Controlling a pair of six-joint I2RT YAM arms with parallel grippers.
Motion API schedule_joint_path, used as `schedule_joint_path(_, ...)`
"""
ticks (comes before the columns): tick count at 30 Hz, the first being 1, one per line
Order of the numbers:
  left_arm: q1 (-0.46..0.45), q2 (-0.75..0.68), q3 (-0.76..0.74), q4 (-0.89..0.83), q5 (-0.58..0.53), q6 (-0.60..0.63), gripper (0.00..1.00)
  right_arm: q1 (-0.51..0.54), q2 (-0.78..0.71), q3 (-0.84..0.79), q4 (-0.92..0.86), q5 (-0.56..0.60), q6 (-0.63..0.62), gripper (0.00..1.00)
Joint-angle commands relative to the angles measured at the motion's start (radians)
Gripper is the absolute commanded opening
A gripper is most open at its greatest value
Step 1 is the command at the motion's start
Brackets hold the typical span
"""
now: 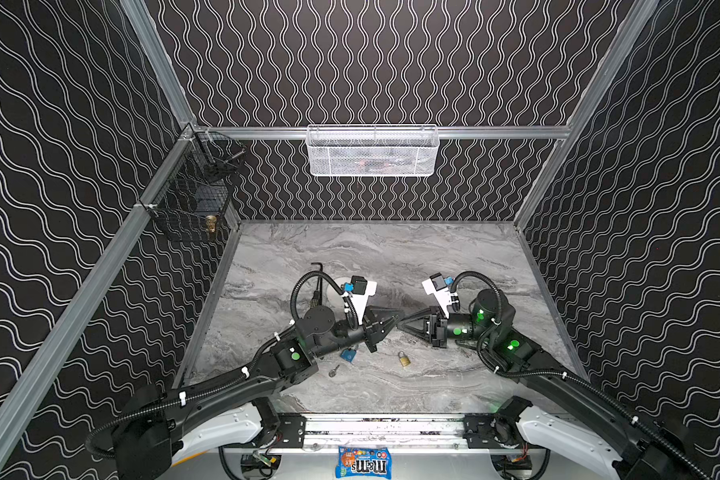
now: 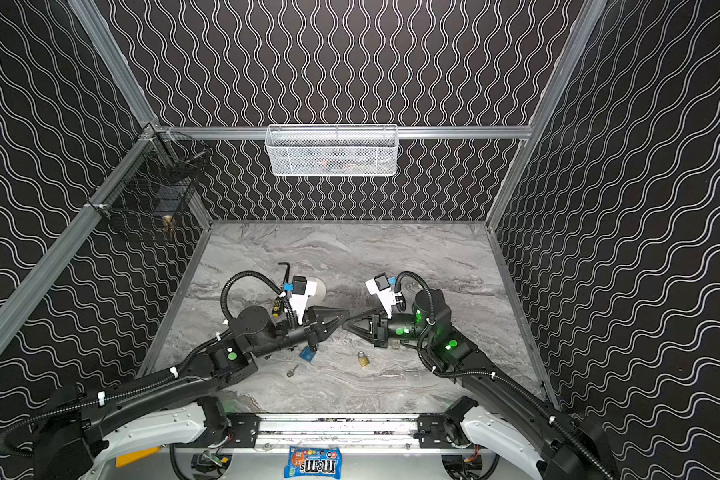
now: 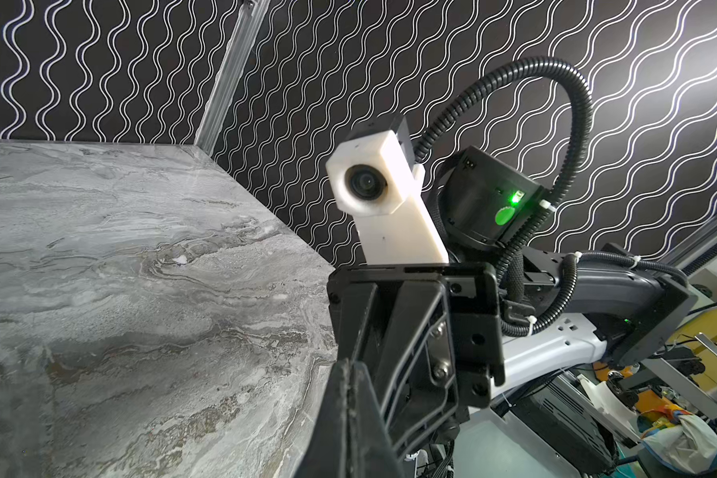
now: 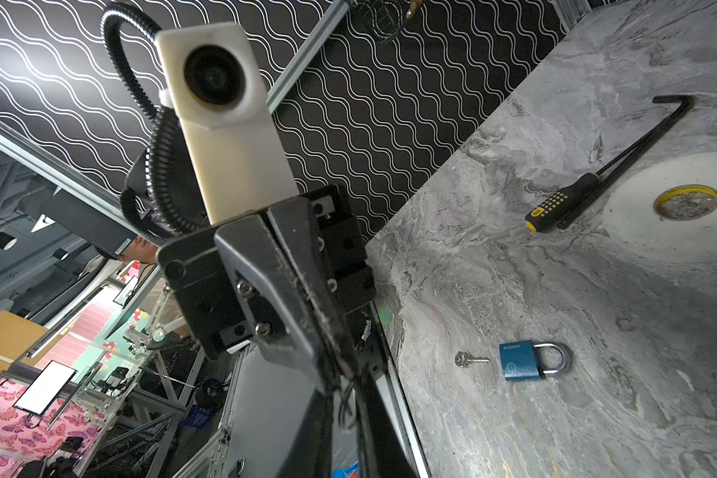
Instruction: Unlock with the key
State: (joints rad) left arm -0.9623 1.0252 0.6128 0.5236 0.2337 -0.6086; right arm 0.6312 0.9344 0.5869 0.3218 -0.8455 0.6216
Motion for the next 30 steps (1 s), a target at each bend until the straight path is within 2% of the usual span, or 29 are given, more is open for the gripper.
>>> schedule_joint_path(1,0.001,0.003,0.004,0.043,0.02,-0.012,0.0,-0.001,0.005,-0.002,0.065,-0.015,0.015,0.13)
schedule_joint_path(11,0.0,0.004,0.007,0.036,0.023,-0.011,0.0,-0.002,0.006,0.001,0.07,0.002,0.017,0.0)
schedule_joint_path(15,0.001,-0.005,0.009,0.013,0.0,-0.001,0.0,-0.004,-0.001,0.006,0.043,0.022,0.009,0.0)
schedule_joint_path(17,0.001,-0.013,0.02,-0.022,-0.017,0.005,0.2,-0.006,-0.007,0.013,0.019,0.034,0.005,0.0)
schedule_joint_path(20,0.002,-0.026,0.042,-0.079,-0.038,0.006,0.43,-0.013,-0.023,0.016,-0.011,0.046,0.005,0.0)
schedule_joint_path(25,0.001,-0.054,0.06,-0.197,-0.118,-0.049,0.58,-0.032,-0.049,0.047,-0.156,0.106,-0.008,0.0)
schedule_joint_path(30,-0.002,-0.063,0.102,-0.478,-0.244,-0.162,0.65,-0.059,-0.055,0.091,-0.34,0.197,-0.017,0.0)
